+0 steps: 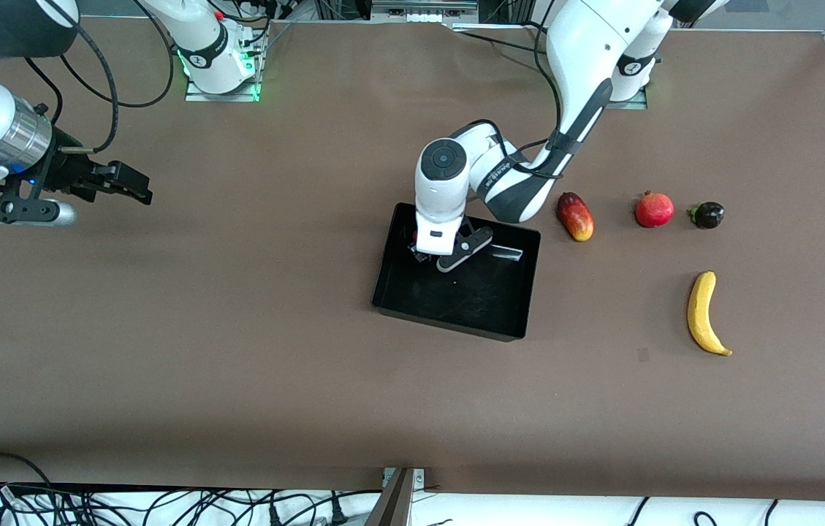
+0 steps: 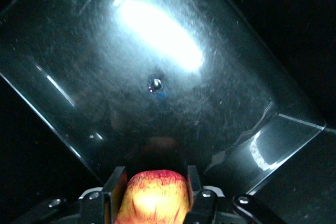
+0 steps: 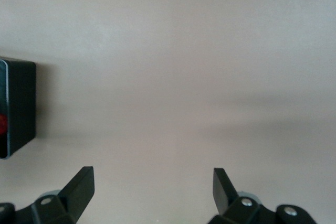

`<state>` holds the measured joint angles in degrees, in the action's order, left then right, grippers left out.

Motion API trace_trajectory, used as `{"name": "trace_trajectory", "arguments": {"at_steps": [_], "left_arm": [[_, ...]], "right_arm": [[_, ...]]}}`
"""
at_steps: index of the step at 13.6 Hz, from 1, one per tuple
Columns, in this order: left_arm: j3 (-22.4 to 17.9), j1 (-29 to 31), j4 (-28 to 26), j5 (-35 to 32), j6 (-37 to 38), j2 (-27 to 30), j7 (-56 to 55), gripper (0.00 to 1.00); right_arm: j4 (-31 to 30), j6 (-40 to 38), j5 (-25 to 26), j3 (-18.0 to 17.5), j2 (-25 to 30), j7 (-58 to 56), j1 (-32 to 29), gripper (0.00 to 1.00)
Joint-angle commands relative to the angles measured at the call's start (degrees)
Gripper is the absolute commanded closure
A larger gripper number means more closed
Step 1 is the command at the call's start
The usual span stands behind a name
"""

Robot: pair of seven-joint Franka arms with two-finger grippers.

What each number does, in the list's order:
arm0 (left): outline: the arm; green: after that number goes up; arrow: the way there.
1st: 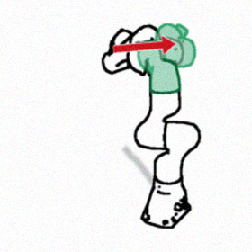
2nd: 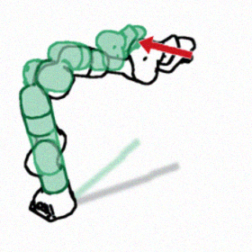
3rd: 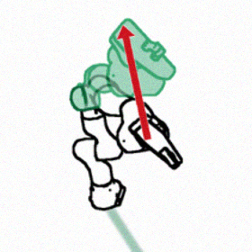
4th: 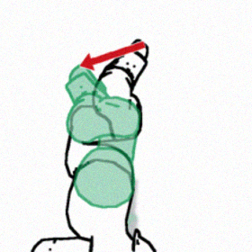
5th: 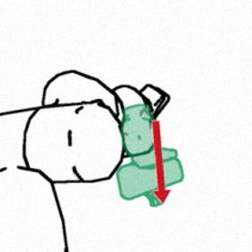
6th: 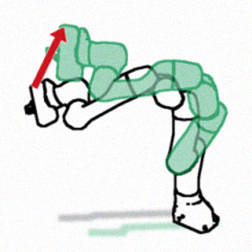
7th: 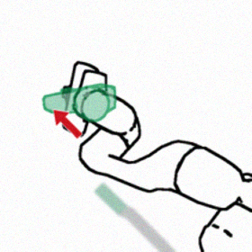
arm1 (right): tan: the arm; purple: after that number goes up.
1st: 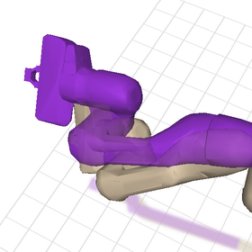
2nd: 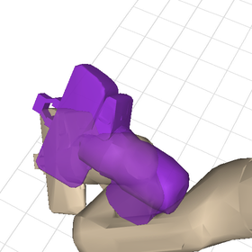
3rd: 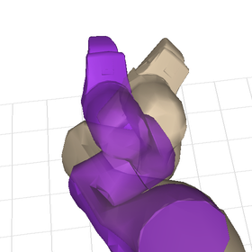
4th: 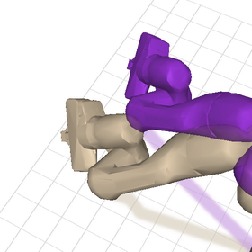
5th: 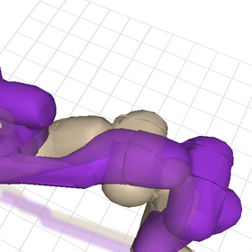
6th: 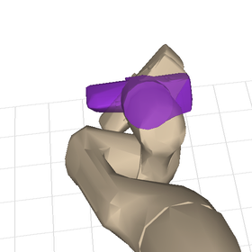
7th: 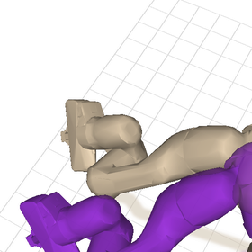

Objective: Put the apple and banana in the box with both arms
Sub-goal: 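Open the left gripper to drop the apple in the box, lift away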

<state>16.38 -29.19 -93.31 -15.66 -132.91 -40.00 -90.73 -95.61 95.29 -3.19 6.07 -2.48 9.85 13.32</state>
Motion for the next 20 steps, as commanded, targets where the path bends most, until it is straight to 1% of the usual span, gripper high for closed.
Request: {"name": "trace_trajectory", "arguments": {"at_steps": [1,2,3,4,5,7,8,9,10,12,13,14,16,17,18,19,20], "left_arm": [[-0.29,-0.69,-0.21,-2.35,-0.60,-0.77,-1.65,1.00],[-0.21,-0.78,-0.21,-3.22,-0.68,-1.13,-2.17,1.00],[-0.21,-0.78,-0.29,-4.71,-1.38,-1.48,-3.22,0.79],[-0.21,-0.78,-0.82,-6.03,-1.82,-1.57,-3.32,0.19],[-0.21,-0.78,-1.17,-7.26,-1.92,-1.66,-3.40,0.00],[-0.12,-0.69,-1.35,-7.45,-1.04,-1.31,-3.41,0.00],[0.84,-0.43,-1.26,-6.93,0.96,-0.44,-3.49,0.00],[2.33,0.53,-1.17,-6.66,6.12,1.49,-3.32,0.00],[2.60,1.93,-1.17,-5.88,9.21,3.94,-3.06,0.00],[2.69,4.74,-0.39,-1.58,13.79,8.08,-0.52,0.00],[2.43,6.06,0.23,1.39,15.90,9.75,2.80,0.00],[2.00,7.73,2.41,4.30,17.75,10.81,6.66,0.00],[-0.80,9.84,7.68,6.60,23.37,10.82,12.12,0.00],[-2.30,11.16,9.27,7.22,26.96,10.82,17.28,0.00],[-3.27,13.35,9.98,7.23,31.44,10.91,26.04,0.00],[-4.59,15.02,10.16,6.79,33.92,10.82,34.91,0.00],[-6.25,17.48,9.73,6.44,34.03,10.39,43.62,0.00]], "right_arm": [[-1.16,0.77,1.43,-1.41,0.54,-0.70,-1.71,0.00],[-0.90,0.95,1.69,-1.32,0.19,-0.62,-1.89,0.00],[-0.46,1.47,2.56,-1.32,-0.16,-0.70,-1.98,0.00],[0.76,0.95,2.75,-0.89,-0.94,-0.70,-2.06,0.00],[1.38,0.95,2.49,-0.45,-1.13,-0.70,-2.07,0.00],[1.83,0.34,3.88,-0.53,-1.13,-0.44,-1.45,0.00],[2.79,0.25,3.98,-0.45,-1.13,-0.44,-1.80,0.00],[2.80,0.16,4.07,-0.53,-1.30,-0.01,-1.45,0.00],[2.97,0.25,3.89,-0.53,-1.39,0.09,-1.62,0.00],[3.15,0.60,3.89,-0.53,-1.39,0.35,-1.71,0.00],[3.15,0.77,3.72,-0.45,-1.39,0.18,-1.98,0.00],[3.24,0.77,3.72,-0.44,-1.39,0.17,-1.89,0.00],[3.24,0.77,3.63,-0.53,-1.22,0.26,-1.80,0.00],[3.24,0.86,3.54,-0.53,-1.22,0.26,-1.80,0.00],[3.24,0.95,3.45,-0.53,-1.22,0.26,-1.80,0.00],[3.24,1.21,3.36,-0.53,-1.22,0.26,-1.80,0.00],[3.24,1.39,3.36,-0.62,-1.22,0.26,-1.72,0.00]]}}
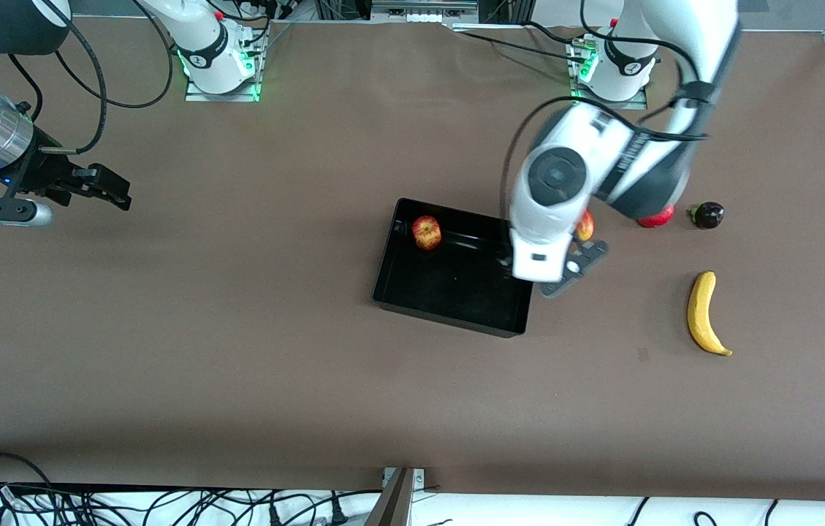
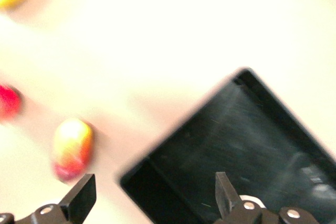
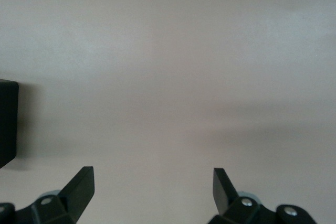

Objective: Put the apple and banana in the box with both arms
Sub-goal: 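Move the left gripper down to the yellow banana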

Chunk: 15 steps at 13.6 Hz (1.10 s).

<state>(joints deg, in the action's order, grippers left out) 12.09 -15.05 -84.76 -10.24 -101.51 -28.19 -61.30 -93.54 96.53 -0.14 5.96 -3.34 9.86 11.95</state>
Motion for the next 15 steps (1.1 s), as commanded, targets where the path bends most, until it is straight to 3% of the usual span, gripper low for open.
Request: {"name": "trace_trajectory", "arguments": {"at_steps": [1,5,8,15], "left_arm": [[-2.33,6.84,1.09,0.14,1.68,-1.95,21.59,0.00],[-2.33,18.10,0.65,-4.78,-6.57,-5.19,48.41,0.00],[-2.33,22.68,0.12,-4.88,-12.02,-8.45,62.49,0.00],[-2.42,30.51,-2.60,-8.04,-24.69,-15.22,73.69,0.00]], "right_arm": [[1.25,0.41,0.32,-0.51,-0.35,0.16,-0.34,0.00],[1.16,0.76,0.32,-0.51,-0.44,-0.54,-0.17,0.00],[1.16,0.76,0.23,-0.51,-0.53,-0.55,-0.26,0.00],[1.16,0.76,0.23,-0.42,-0.53,-0.55,-0.26,0.00]]}}
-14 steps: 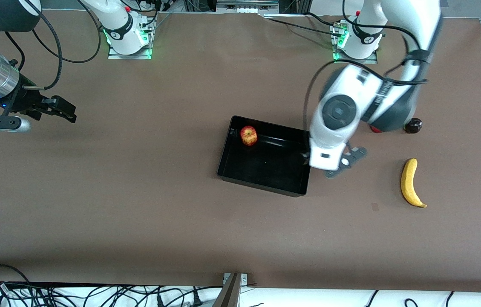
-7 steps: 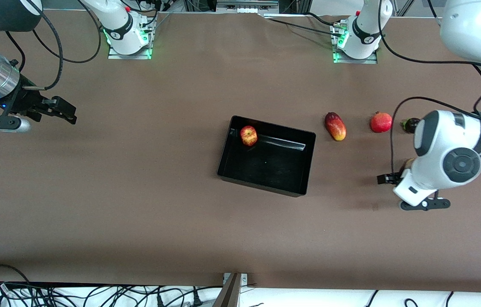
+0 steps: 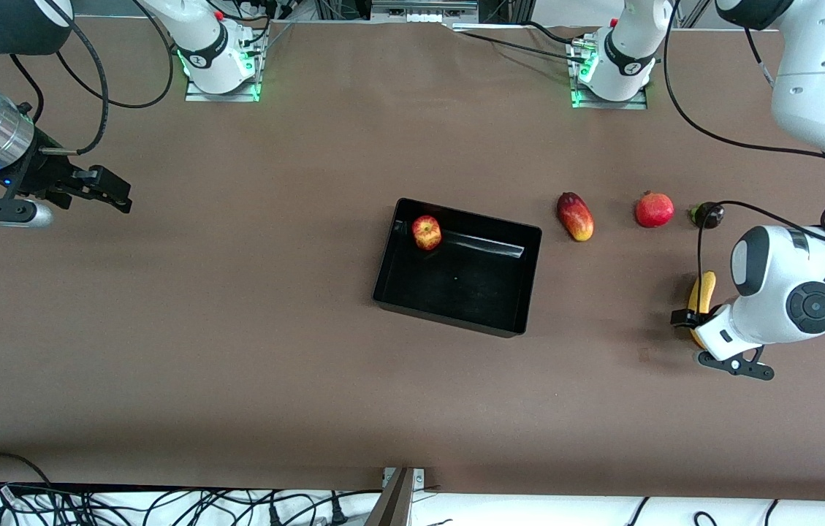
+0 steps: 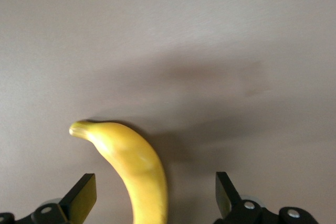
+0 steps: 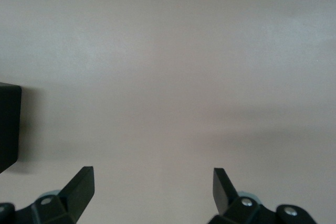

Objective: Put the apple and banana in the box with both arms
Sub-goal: 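Move the left gripper down to the yellow banana, then grasp the banana with the left gripper and lift it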

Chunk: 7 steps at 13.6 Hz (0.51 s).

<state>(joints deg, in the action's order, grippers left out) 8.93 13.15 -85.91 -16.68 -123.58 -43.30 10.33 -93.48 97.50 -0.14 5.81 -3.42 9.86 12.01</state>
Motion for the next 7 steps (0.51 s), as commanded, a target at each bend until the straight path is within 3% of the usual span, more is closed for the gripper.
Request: {"name": "trace_trajectory", "arguments": {"at_steps": [1,2,4,5,6,7], "left_arm": [[0.74,2.58,-2.06,-1.51,-3.59,-0.29,2.06,0.00],[0.56,2.76,-3.11,-1.51,-4.21,-0.29,1.89,0.00],[-0.49,2.76,-6.09,-1.51,-5.35,0.06,1.63,0.69],[-0.84,2.76,-7.07,-1.51,-6.23,0.24,1.63,0.92],[-0.84,2.76,-7.69,-1.33,-7.10,0.33,1.19,1.00],[-0.84,2.67,-7.95,-0.90,-7.90,0.24,0.75,1.00]], "right_arm": [[1.11,-0.20,0.23,-0.27,-0.45,-0.46,-0.32,0.00],[1.11,-0.20,0.23,-0.27,-0.45,-0.46,-0.32,0.00],[1.11,-0.20,0.32,-0.19,-0.36,-0.46,-0.32,0.00],[1.11,-0.20,0.32,-0.19,-0.36,-0.46,-0.41,0.00],[1.11,-0.20,0.32,-0.19,-0.36,-0.37,-0.41,0.00],[1.11,-0.29,0.32,-0.19,-0.36,-0.37,-0.50,0.00]]}}
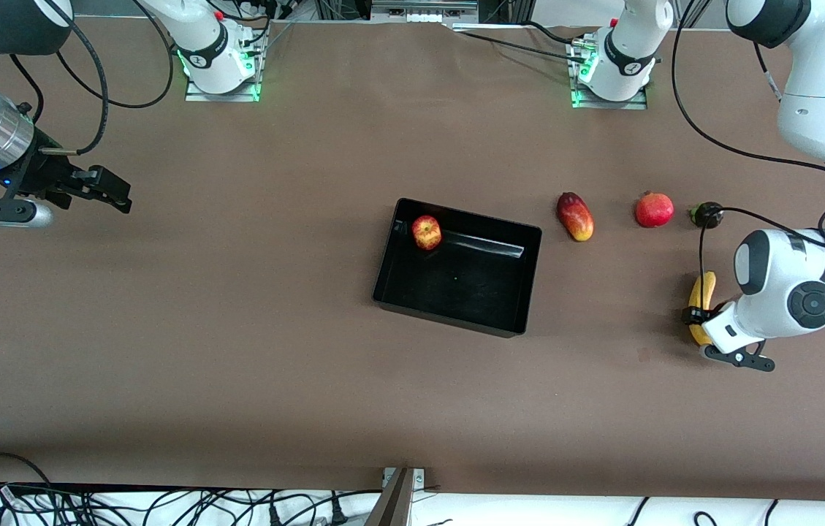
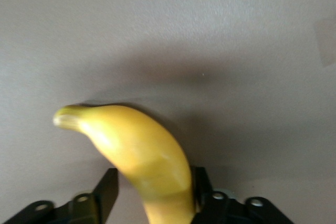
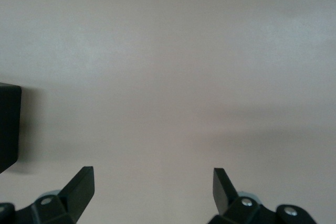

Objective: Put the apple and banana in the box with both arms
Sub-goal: 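Grasp the banana with the left gripper and lift it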

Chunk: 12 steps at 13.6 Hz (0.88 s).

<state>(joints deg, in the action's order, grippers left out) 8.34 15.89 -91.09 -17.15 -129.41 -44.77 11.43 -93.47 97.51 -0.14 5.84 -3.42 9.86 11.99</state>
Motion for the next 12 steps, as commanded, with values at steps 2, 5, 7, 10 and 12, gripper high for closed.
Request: {"name": "trace_trajectory", "arguments": {"at_steps": [2,5,7,10,12], "left_arm": [[-0.25,-0.07,-3.04,-0.43,-1.03,2.58,-0.62,1.00],[2.72,-2.17,-1.98,1.41,12.56,8.01,-5.86,1.00],[3.35,-7.68,-0.94,6.49,19.24,12.24,-12.80,1.00],[3.53,-18.84,3.72,12.14,26.13,12.60,-31.22,1.00],[3.97,-25.70,4.17,13.45,25.61,12.25,-42.23,1.00]], "right_arm": [[1.10,-0.39,0.32,0.05,-0.36,-0.02,-0.56,0.00],[1.10,-0.22,0.32,0.05,-0.36,0.16,-0.56,0.00],[1.10,-0.22,0.32,0.05,-0.36,0.16,-0.56,0.00],[1.19,-0.22,0.23,-0.03,-0.27,0.25,-0.56,0.00],[1.10,-0.22,0.23,0.05,-0.27,0.25,-0.47,0.00]]}}
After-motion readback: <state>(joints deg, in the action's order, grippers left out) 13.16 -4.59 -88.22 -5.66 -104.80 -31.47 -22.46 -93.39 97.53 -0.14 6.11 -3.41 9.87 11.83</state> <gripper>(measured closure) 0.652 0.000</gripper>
